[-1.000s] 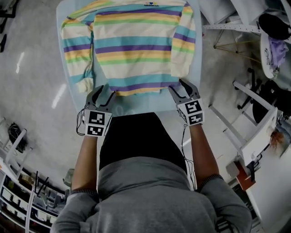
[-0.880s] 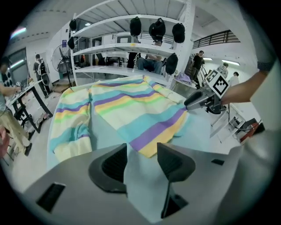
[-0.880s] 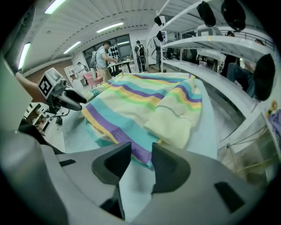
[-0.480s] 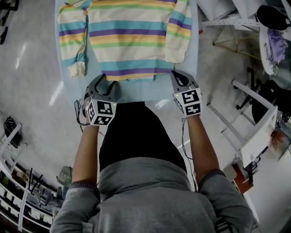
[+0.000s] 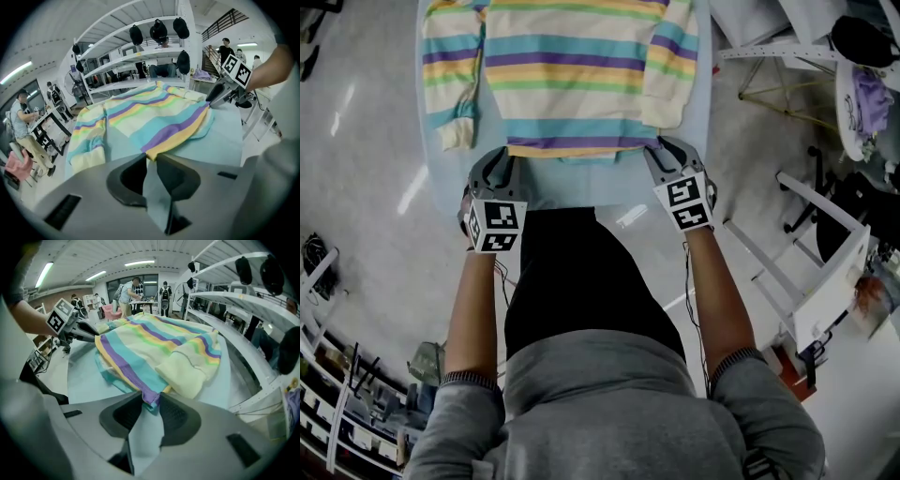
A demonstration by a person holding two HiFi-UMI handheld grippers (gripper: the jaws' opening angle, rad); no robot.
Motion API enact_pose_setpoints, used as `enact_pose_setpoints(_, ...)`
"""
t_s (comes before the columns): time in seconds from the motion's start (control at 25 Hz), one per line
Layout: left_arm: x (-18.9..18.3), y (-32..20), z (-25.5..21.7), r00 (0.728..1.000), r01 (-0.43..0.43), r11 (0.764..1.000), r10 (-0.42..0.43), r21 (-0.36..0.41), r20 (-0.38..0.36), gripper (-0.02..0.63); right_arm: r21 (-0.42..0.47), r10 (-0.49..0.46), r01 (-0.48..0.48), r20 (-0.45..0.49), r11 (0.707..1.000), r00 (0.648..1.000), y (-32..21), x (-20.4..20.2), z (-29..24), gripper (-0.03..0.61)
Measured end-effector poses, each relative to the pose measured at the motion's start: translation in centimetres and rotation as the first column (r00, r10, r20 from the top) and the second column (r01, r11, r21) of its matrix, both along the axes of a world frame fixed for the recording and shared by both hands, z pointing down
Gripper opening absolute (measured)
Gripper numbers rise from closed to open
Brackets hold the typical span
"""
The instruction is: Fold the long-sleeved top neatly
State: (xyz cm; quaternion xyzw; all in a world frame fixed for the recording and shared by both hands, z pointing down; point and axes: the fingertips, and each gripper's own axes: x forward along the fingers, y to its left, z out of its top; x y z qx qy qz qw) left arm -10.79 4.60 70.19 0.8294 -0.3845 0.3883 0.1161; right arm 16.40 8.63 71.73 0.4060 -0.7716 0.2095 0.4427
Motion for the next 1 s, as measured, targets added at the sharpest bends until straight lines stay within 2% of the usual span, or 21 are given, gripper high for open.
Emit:
enact_pose_setpoints(0.12, -0.4, -0.8, -1.2, 1.000, 0.008, 0.999, -0.008, 0.040, 0.001, 0.036, 0.013, 0.006, -0.006, 0.025, 1.000, 1.000, -0.6, -0.3, -0.8, 0.052)
enact_pose_setpoints(0.16, -0.5, -1.0, -1.9, 1.000, 0.008, 0.999, -0.008, 0.054, -0.001, 0.030, 0.019, 0.011, -0.012, 0.037, 1.000, 0.999, -0.6, -0.5, -1.3, 0.043)
enact_pose_setpoints(0.32, -1.1, -1.4, -6.7, 1.000, -0.015, 0.988, 0.013, 0.153, 0.015, 0.025, 0.035, 0.035, -0.039, 0.092, 0.999, 0.995, 0.2, -0.6, -3.8, 0.041)
enact_pose_setpoints(0.48, -0.7, -0.7, -11.9, 0.993, -0.104, 0.964, 0.088, 0.244, 0.079, 0.025, 0.049, 0.042, -0.049, 0.134, 0.998, 0.990, 1.5, -0.8, -6.5, 0.040)
enact_pose_setpoints(0.6, 0.5, 0.2, -14.9, 0.987, -0.156, 0.947, 0.135, 0.282, 0.092, 0.025, 0.057, 0.065, -0.074, 0.142, 0.996, 0.988, 2.4, -0.2, -8.1, 0.040)
enact_pose_setpoints(0.68, 1.6, 1.1, -15.9, 0.984, -0.178, 0.944, 0.164, 0.276, 0.074, 0.025, 0.060, 0.087, -0.095, 0.133, 0.994, 0.987, 3.1, 0.6, -8.6, 0.040)
enact_pose_setpoints(0.84, 4.0, 4.6, -15.0, 0.969, -0.246, 0.947, 0.242, 0.205, 0.045, 0.025, 0.036, 0.133, -0.137, 0.088, 0.990, 0.987, 5.0, 2.8, -7.3, 0.041)
enact_pose_setpoints(1.0, 5.7, 7.9, -10.5, 0.935, -0.348, 0.933, 0.338, 0.093, 0.105, 0.025, -0.013, 0.137, -0.137, 0.020, 0.991, 0.990, 6.5, 4.2, -4.1, 0.058)
